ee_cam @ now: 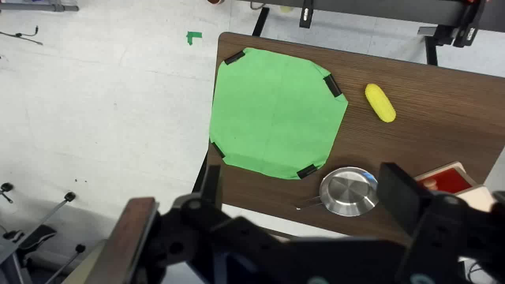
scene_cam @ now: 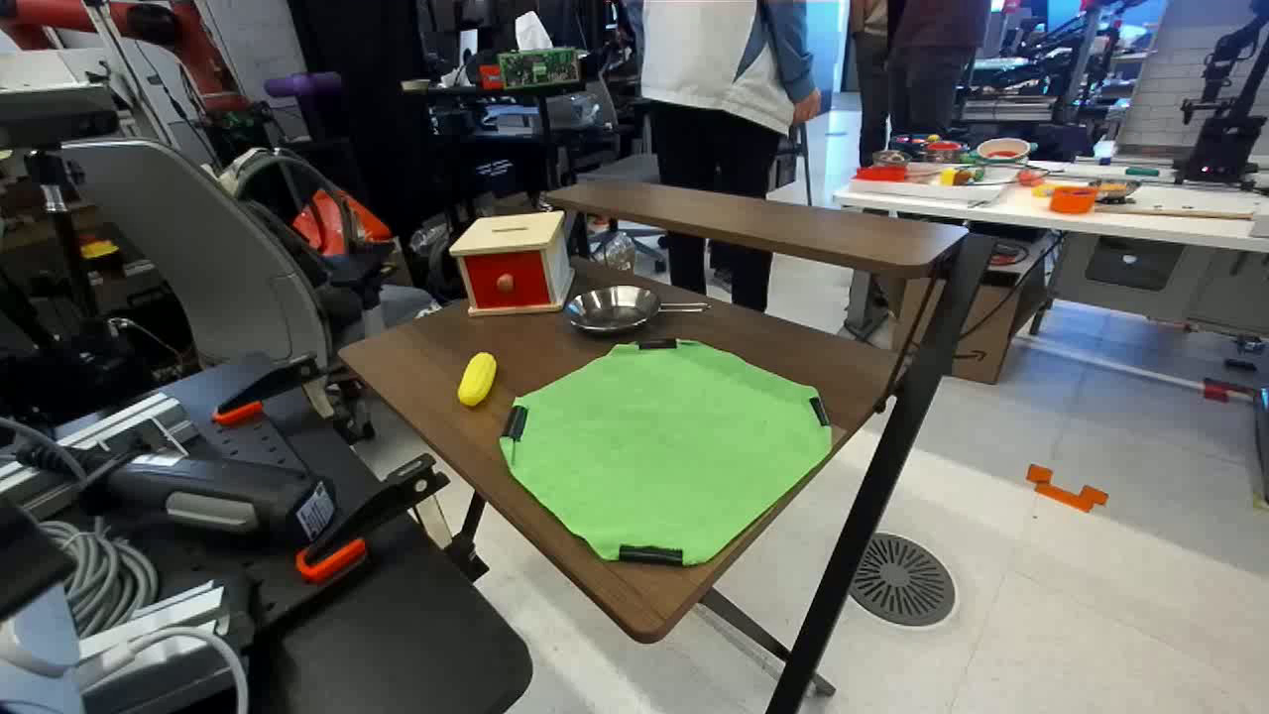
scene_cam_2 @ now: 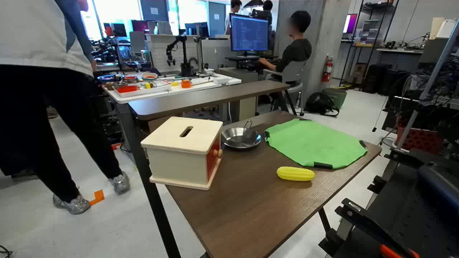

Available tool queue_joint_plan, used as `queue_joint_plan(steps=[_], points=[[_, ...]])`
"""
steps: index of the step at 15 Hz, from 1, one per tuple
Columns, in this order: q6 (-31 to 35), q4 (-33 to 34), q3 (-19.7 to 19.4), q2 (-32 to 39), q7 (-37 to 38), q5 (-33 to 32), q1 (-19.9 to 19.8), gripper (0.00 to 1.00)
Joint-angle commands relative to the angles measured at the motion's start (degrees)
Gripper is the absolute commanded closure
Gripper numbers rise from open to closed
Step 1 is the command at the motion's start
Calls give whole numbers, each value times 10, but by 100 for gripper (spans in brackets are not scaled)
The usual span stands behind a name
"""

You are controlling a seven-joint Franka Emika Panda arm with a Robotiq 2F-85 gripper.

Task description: Move the green towel backwards.

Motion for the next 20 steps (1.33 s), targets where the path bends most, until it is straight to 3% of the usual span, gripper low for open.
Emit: queue_joint_plan(steps=[1, 14, 17, 20], points=[[-2, 2, -5, 0, 3, -3, 7, 0], [-2, 3, -5, 0, 3, -3, 7, 0], [66, -30, -11, 12, 2, -12, 6, 0], [176, -69, -25, 56, -8, -11, 2, 0]])
